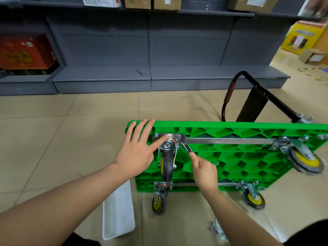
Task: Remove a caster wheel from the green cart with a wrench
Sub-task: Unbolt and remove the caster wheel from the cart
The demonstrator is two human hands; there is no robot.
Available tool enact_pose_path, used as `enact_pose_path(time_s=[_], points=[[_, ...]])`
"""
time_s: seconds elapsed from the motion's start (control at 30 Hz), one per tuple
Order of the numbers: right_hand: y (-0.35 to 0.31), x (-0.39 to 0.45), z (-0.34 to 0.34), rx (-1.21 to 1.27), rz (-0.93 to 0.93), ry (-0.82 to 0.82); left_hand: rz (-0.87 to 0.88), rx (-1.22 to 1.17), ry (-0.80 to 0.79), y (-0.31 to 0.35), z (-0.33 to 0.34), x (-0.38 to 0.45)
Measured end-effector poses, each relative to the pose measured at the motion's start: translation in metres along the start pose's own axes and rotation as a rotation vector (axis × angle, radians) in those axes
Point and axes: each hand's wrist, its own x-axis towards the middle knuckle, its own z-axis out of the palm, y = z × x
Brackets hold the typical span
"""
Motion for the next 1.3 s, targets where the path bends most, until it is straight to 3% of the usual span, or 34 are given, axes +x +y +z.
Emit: enact_pose_path(time_s=[0.13, 0.3, 0.47, 0.57, 0.67, 0.83, 1.07, 1.3], points=[[-0.002, -0.011, 0.002, 0.067, 0.021, 0.024, 0.0, 0.0, -0.01, 0.0, 0.0, -0.001], [0.002, 0.0, -0.033, -0.063, -0.165, 0.088, -0.01, -0.007, -0.027, 0.0, -0.002, 0.0], [0.008, 0.042, -0.08, -0.421, -0.364, 0.089, -0.018, -0.007, -0.045, 0.002, -0.002, 0.001], [-0.002, 0.06, -0.107, -0.616, -0.479, -0.018, -0.018, -0.017, -0.043, 0.002, -0.002, 0.001], [-0.021, 0.072, -0.124, -0.714, -0.491, -0.108, -0.023, -0.019, -0.039, 0.002, -0.003, 0.001], [-0.043, 0.085, -0.137, -0.859, -0.623, -0.103, -0.021, -0.022, -0.037, 0.002, -0.002, 0.002], [-0.043, 0.087, -0.133, -0.907, -0.664, -0.09, -0.024, -0.028, -0.023, 0.002, 0.0, 0.002], [-0.022, 0.081, -0.113, -0.75, -0.592, -0.033, -0.02, -0.022, -0.027, 0.002, -0.001, 0.001]])
